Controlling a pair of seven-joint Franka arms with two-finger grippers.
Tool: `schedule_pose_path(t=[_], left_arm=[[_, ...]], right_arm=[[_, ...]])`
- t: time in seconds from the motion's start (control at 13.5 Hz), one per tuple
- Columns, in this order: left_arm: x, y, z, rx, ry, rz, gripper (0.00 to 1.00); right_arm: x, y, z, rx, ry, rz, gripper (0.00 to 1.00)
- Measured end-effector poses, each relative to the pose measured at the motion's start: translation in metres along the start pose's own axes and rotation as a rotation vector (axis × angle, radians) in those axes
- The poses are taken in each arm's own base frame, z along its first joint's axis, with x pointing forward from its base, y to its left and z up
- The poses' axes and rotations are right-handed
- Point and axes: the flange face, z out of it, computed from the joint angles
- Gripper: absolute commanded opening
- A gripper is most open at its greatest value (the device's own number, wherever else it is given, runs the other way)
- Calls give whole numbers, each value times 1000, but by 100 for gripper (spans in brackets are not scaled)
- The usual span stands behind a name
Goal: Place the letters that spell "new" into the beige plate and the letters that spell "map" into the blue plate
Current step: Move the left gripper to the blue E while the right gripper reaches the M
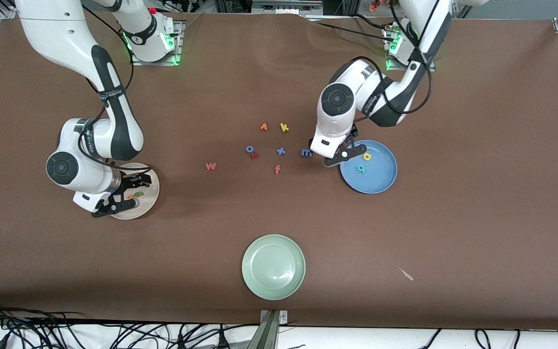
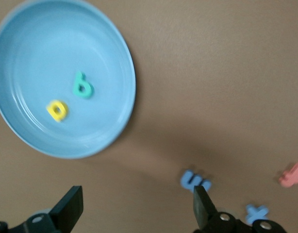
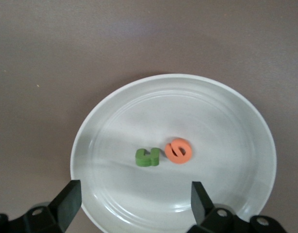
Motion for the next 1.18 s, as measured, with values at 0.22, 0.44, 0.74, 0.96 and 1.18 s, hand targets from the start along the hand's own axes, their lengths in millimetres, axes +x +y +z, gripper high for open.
schedule_pose_path(t=[0.22,0.44,0.74,0.96,1.18], left_arm=[[-18,19,19,-49,8,-296,100],[-32,37,39,-118,-5,-596,100],[-31,40,60,-129,-22,-774,100],[-34,36,77,-198,-44,-896,100],[-37,30,87,-199,-48,-923,100]], right_arm=[[4,-27,2,38,-1,54,100],[5,-67,-5,71,-21,34,100],[4,-120,-13,92,-29,-40,100],[-4,-157,-14,86,-39,-98,100],[-15,-178,-19,63,-34,-149,100]])
